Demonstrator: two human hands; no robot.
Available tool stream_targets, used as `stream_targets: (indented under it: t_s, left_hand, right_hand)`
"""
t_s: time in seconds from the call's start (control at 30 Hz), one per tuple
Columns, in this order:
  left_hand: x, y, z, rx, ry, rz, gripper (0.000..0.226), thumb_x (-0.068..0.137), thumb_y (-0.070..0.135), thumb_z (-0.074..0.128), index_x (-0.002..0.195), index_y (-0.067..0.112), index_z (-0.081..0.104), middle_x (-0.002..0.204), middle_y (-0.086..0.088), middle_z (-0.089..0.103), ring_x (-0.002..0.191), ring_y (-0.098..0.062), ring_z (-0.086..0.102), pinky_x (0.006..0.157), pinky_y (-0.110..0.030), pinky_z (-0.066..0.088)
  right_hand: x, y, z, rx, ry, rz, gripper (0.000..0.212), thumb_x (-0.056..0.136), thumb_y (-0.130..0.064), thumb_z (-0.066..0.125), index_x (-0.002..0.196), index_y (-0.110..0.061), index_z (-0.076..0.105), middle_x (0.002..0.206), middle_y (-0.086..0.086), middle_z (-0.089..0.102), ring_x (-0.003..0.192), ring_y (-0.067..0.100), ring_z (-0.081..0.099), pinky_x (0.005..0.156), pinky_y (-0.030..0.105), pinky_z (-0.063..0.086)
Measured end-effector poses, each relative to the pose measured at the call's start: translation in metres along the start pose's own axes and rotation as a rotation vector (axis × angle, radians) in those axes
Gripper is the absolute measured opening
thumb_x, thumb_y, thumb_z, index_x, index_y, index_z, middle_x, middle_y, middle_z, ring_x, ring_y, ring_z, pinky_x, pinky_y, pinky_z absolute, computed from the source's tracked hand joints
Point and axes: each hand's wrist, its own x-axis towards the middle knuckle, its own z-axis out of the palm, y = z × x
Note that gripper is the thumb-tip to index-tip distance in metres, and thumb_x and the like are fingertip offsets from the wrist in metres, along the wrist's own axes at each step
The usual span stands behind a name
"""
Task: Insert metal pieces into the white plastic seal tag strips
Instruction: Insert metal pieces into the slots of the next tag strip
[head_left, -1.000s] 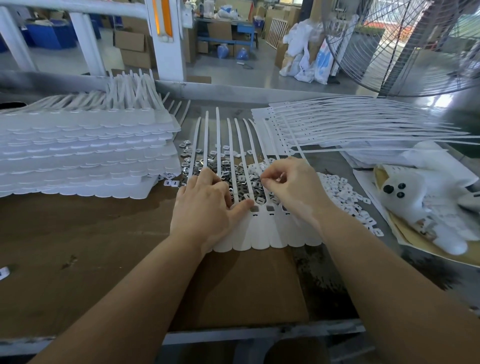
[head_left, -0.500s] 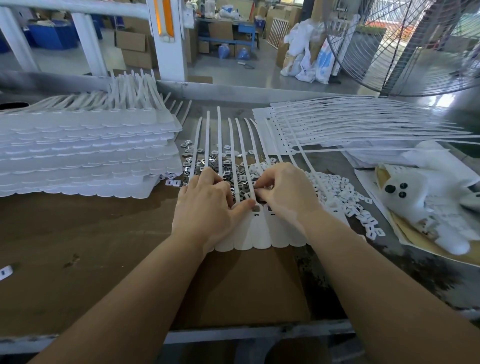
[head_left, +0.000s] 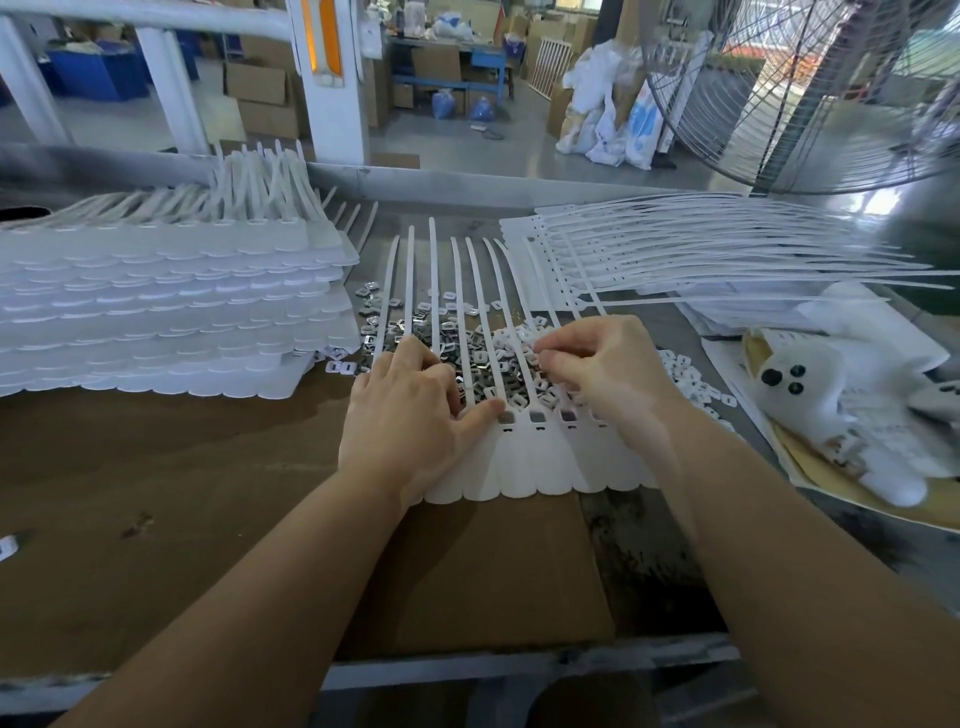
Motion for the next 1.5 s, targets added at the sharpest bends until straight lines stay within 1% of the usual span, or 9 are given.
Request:
stream_targets:
  t_s: [0.13, 0.27, 0.4, 0.53, 0.83, 1.0, 1.07, 1.23, 1.5]
  left_hand:
    - [0.000, -0.002, 0.000, -0.004, -0.003, 0.003, 0.049, 0.072, 0.074, 0.032, 0.067, 0.027, 0.049, 0.099, 0.009, 0.036, 0.103, -0.014, 0.041, 0.093, -0.031, 0.030]
    - [0.000, -0.002, 0.001, -0.012, 0.000, 0.005, 0.048, 0.071, 0.074, 0.033, 0.065, 0.028, 0.046, 0.099, 0.009, 0.036, 0.104, -0.015, 0.042, 0.093, -0.032, 0.031]
    - [0.000, -0.002, 0.001, -0.009, 0.003, 0.010, 0.044, 0.071, 0.074, 0.033, 0.062, 0.031, 0.042, 0.098, 0.009, 0.035, 0.104, -0.015, 0.042, 0.092, -0.032, 0.031]
    - [0.000, -0.001, 0.000, -0.013, 0.007, 0.011, 0.042, 0.070, 0.074, 0.033, 0.059, 0.033, 0.038, 0.098, 0.009, 0.035, 0.105, -0.016, 0.044, 0.093, -0.033, 0.032]
    - [0.000, -0.002, 0.002, -0.030, 0.013, 0.002, 0.045, 0.071, 0.074, 0.036, 0.062, 0.030, 0.044, 0.098, 0.009, 0.036, 0.105, -0.016, 0.044, 0.094, -0.034, 0.032]
    - [0.000, -0.002, 0.002, -0.022, 0.011, -0.001, 0.045, 0.072, 0.073, 0.038, 0.065, 0.030, 0.047, 0.098, 0.009, 0.036, 0.105, -0.016, 0.043, 0.094, -0.034, 0.032]
    - [0.000, -0.002, 0.002, -0.029, 0.008, 0.002, 0.044, 0.071, 0.073, 0.037, 0.063, 0.031, 0.045, 0.097, 0.009, 0.036, 0.105, -0.016, 0.044, 0.094, -0.034, 0.033]
    - [-0.001, -0.002, 0.001, -0.034, 0.009, 0.000, 0.044, 0.071, 0.073, 0.036, 0.062, 0.031, 0.044, 0.097, 0.009, 0.036, 0.106, -0.015, 0.043, 0.094, -0.034, 0.032]
    - [-0.001, -0.001, 0.000, -0.038, 0.003, -0.001, 0.042, 0.070, 0.073, 0.036, 0.060, 0.033, 0.039, 0.098, 0.009, 0.036, 0.107, -0.016, 0.043, 0.095, -0.034, 0.032]
  right_hand:
    - [-0.003, 0.002, -0.016, -0.046, -0.028, 0.036, 0.010, 0.081, -0.002, 0.067, 0.078, -0.011, 0.069, 0.070, 0.007, 0.070, 0.060, 0.015, 0.066, 0.059, 0.031, 0.057]
    - [-0.007, 0.004, -0.030, -0.049, -0.076, 0.048, 0.003, 0.081, 0.001, 0.067, 0.085, 0.001, 0.068, 0.073, 0.012, 0.070, 0.064, 0.017, 0.069, 0.061, 0.023, 0.058]
    - [-0.011, 0.006, -0.038, -0.116, -0.115, 0.051, 0.005, 0.082, -0.006, 0.068, 0.080, -0.010, 0.070, 0.075, 0.006, 0.070, 0.064, 0.012, 0.064, 0.059, 0.020, 0.054]
    - [-0.011, 0.010, -0.042, -0.053, -0.117, 0.096, 0.003, 0.082, -0.004, 0.068, 0.083, -0.007, 0.068, 0.082, 0.014, 0.070, 0.063, 0.013, 0.061, 0.057, 0.018, 0.052]
    - [-0.012, 0.012, -0.047, -0.017, -0.118, 0.148, 0.002, 0.082, 0.000, 0.067, 0.084, 0.000, 0.067, 0.079, 0.018, 0.070, 0.064, 0.021, 0.064, 0.066, 0.031, 0.057]
    - [-0.013, 0.010, -0.049, -0.150, -0.172, 0.139, 0.004, 0.080, -0.009, 0.070, 0.077, -0.011, 0.071, 0.072, 0.004, 0.068, 0.059, 0.009, 0.058, 0.049, 0.013, 0.046]
    - [-0.013, 0.010, -0.050, -0.168, -0.199, 0.160, 0.005, 0.079, -0.010, 0.071, 0.076, -0.013, 0.072, 0.071, 0.003, 0.067, 0.060, 0.008, 0.057, 0.050, 0.013, 0.045]
    - [-0.009, 0.010, -0.050, -0.227, -0.240, 0.206, 0.005, 0.075, -0.004, 0.071, 0.074, -0.009, 0.073, 0.073, 0.007, 0.070, 0.063, 0.013, 0.061, 0.063, 0.023, 0.054]
    - [-0.007, 0.009, -0.050, -0.224, -0.231, 0.227, 0.004, 0.075, 0.002, 0.070, 0.078, -0.001, 0.071, 0.081, 0.015, 0.070, 0.061, 0.014, 0.059, 0.053, 0.014, 0.051]
